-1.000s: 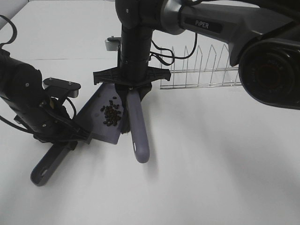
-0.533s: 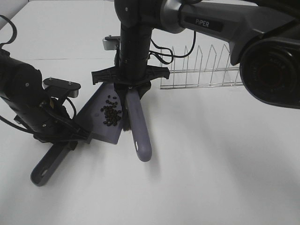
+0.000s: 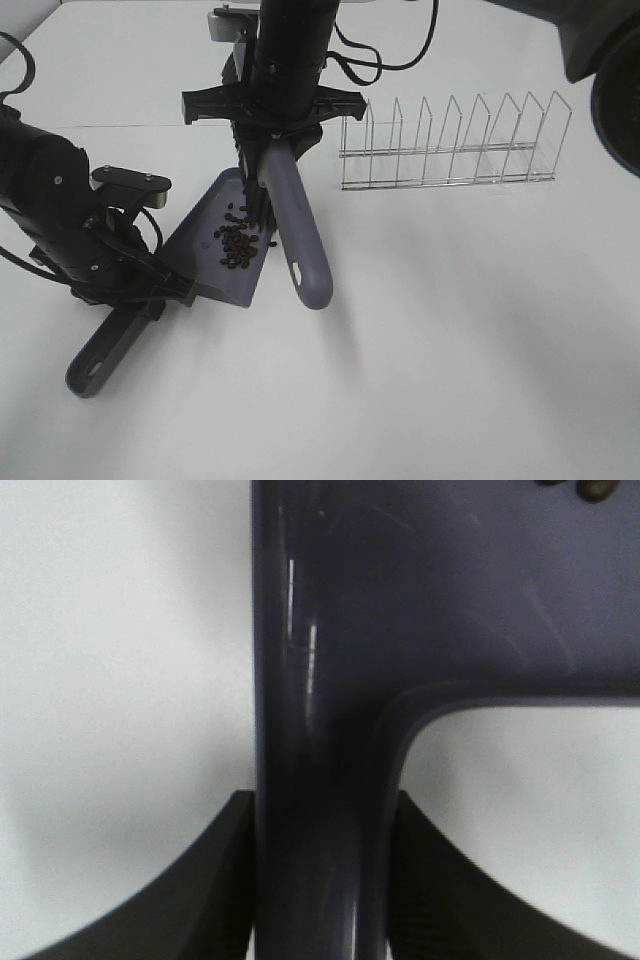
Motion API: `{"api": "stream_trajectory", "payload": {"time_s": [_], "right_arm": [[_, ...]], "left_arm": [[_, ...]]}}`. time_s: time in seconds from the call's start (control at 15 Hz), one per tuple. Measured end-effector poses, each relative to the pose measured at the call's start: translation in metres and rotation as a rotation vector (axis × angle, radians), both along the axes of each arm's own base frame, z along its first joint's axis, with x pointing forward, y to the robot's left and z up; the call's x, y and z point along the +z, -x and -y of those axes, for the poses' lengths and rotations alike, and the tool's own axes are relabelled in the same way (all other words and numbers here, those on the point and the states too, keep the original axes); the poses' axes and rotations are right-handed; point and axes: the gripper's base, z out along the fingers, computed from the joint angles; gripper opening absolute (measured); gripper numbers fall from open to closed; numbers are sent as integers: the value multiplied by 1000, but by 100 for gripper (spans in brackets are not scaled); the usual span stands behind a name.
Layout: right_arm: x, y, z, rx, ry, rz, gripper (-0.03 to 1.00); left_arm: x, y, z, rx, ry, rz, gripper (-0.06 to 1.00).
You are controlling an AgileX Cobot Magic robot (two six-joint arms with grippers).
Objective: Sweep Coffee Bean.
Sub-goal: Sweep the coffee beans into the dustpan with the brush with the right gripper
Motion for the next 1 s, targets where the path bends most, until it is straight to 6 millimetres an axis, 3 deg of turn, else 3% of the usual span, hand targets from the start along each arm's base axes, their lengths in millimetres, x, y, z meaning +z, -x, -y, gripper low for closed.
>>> {"api": "stream_trajectory", "payload": {"time_s": [0.2,0.4,0.67,0.8,1.0], "right_arm": [[10,4,19,21,134,72,29],[-10,9,35,73,296,70,29],[-40,17,51,102,386,-14,29],[-45,7,73,58,404,-35,29],[-48,4,79,46,412,-42,29]], "left_arm": [[0,0,0,5,3,-1,31],[0,0,0,5,3,-2,31],[0,0,0,5,3,-2,31],[0,0,0,12,8,-5,31],[0,0,1,13,8,-5,31]]}}
